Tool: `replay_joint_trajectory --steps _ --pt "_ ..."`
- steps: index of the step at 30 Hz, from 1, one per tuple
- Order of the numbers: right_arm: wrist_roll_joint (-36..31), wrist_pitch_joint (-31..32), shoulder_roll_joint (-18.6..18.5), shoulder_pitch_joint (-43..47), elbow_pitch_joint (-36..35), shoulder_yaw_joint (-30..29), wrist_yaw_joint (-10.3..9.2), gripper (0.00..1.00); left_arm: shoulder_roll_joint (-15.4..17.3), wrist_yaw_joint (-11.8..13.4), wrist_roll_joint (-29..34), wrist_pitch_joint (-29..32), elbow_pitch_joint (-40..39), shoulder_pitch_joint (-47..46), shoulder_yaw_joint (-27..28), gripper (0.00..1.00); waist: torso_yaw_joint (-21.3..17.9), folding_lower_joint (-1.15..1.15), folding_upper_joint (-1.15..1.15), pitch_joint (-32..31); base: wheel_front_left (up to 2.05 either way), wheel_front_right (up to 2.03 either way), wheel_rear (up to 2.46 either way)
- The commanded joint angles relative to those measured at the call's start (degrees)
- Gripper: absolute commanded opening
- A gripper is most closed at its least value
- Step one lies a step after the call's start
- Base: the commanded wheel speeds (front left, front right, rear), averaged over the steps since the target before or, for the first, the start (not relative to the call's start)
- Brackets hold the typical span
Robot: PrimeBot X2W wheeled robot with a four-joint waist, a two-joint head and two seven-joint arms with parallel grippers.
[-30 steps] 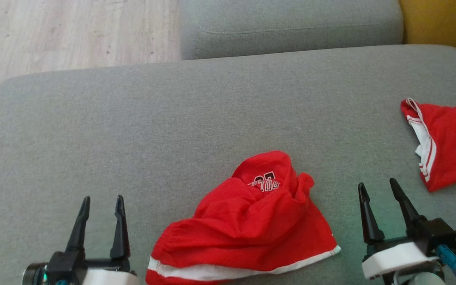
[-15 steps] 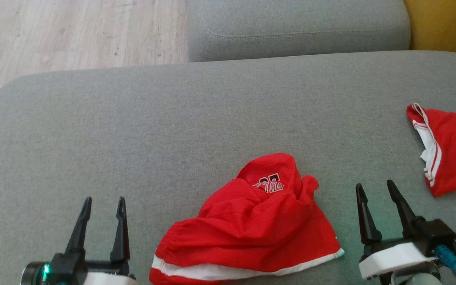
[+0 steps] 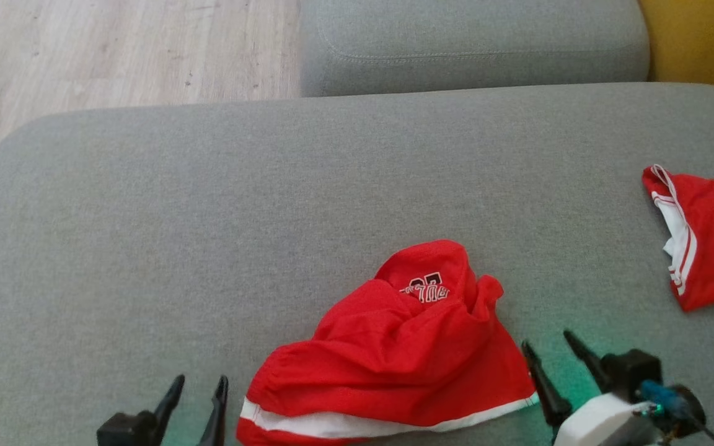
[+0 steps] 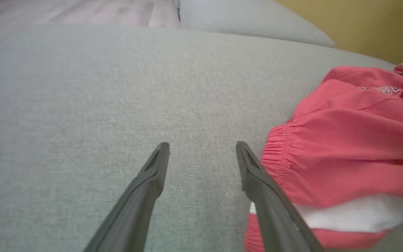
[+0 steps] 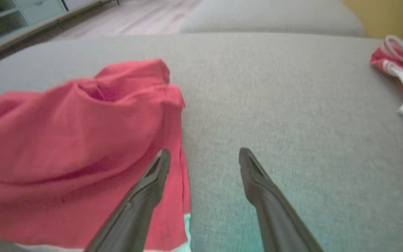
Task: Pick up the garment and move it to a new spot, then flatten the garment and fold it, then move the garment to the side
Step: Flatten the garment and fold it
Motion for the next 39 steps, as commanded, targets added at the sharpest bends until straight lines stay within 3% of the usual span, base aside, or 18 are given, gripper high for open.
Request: replay_joint_trajectory --steps 1,14,17,19,23,24,30,36,38,39 --pt "0.1 1.8 -1.7 -0.2 -0.2 2.2 -0.05 1.00 1.4 -0.3 -3.0 2.0 -2.1 -1.5 -0.2 1.00 -0.2 0.00 0.00 0.3 0.00 0.00 0.00" --pt "0.1 6.2 -0.7 -1.0 5.3 6.1 -0.05 1.00 6.4 -0.3 -11.7 11.3 -7.1 0.3 -5.3 0.97 -0.8 0.00 0.00 1.9 0.00 0.00 0.00" --pt "0.5 6.8 -0.6 -1.4 5.9 7.2 -0.05 1.00 7.4 -0.3 -12.8 12.8 -8.5 0.4 -6.1 0.92 -0.7 0.00 0.00 2.3 0.00 0.00 0.00" --pt "0.8 7.3 -0.8 -1.6 6.2 8.3 -0.05 1.00 7.8 -0.3 -13.6 13.6 -9.0 0.5 -6.5 0.80 -0.7 0.00 0.00 2.5 0.00 0.00 0.00" --pt "1.5 8.6 -1.7 -1.8 6.6 10.0 -0.05 1.00 8.4 -0.3 -14.8 14.3 -9.4 0.8 -7.0 0.82 -0.7 0.00 0.00 2.8 0.00 0.00 0.00" --pt "2.0 9.4 -2.1 -1.7 6.6 10.8 -0.05 1.00 8.7 -0.3 -15.4 14.8 -9.6 1.0 -7.5 0.87 -0.8 0.00 0.00 2.9 0.00 0.00 0.00" --pt "3.1 10.7 -3.1 -1.8 6.2 12.2 -0.05 1.00 9.3 0.2 -15.6 14.8 -8.9 0.9 -7.4 0.87 -1.2 0.00 0.00 3.0 0.00 0.00 0.00" --pt "3.5 10.8 -3.7 -2.4 5.2 12.3 -0.05 1.00 9.5 0.0 -17.0 15.8 -8.2 0.4 -9.0 0.81 -1.8 0.00 0.00 4.1 0.00 0.00 0.00" --pt "3.3 10.5 -3.8 -2.6 5.1 11.9 -0.05 1.00 9.6 0.0 -17.1 15.4 -8.0 0.0 -9.2 0.89 -2.0 0.00 0.00 4.3 0.00 0.00 0.00" --pt "3.2 10.5 -3.8 -2.7 5.2 11.9 -0.05 1.00 9.7 0.0 -17.0 15.4 -7.6 -0.2 -9.4 0.87 -2.1 0.00 0.00 4.5 0.00 0.00 0.00"
